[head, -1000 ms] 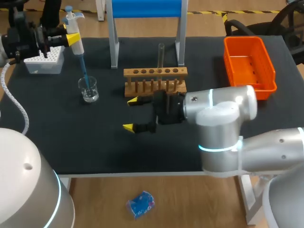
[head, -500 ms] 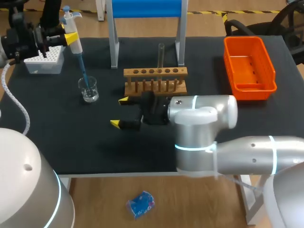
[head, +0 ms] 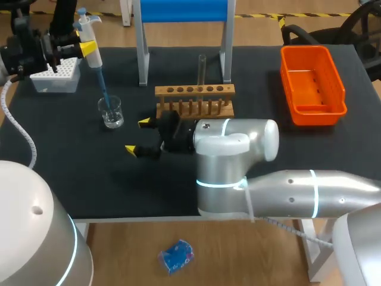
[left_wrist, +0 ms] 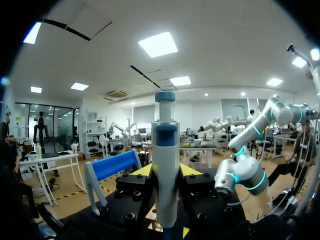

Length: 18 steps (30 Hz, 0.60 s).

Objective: Invert the test tube, pick up the pipette, mount the tip to pipette, aspirate from beaker and dispense into the tube, eject the tip, return the pipette, and cap with the stopper.

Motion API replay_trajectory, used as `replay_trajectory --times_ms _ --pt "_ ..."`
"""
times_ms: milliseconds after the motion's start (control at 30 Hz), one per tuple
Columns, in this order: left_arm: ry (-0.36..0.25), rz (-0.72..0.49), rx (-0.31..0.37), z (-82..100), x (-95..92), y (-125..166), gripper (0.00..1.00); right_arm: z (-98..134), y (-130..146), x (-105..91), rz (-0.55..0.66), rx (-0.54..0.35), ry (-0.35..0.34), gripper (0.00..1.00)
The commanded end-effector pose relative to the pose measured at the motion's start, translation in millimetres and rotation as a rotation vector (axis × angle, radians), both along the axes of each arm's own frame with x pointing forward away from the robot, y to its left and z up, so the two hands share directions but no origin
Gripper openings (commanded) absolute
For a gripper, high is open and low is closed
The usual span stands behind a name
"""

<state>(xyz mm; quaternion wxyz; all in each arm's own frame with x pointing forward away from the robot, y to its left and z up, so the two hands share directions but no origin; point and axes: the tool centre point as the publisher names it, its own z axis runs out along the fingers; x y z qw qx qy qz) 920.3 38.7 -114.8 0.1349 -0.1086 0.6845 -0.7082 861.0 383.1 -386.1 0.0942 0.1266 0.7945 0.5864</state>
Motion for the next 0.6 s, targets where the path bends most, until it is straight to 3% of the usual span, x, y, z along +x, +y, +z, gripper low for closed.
replay_trajectory --times_ms 33,600 --pt "-0.002 0.003 -0.002 -0.7 1.6 0 0.0 -2 11 5.2 -0.02 -0.026 0.011 1.0" --pt "-0.017 0.036 0.007 -8.7 16.1 2 0.0 -3 9 11.2 -0.034 -0.035 0.014 1.0"
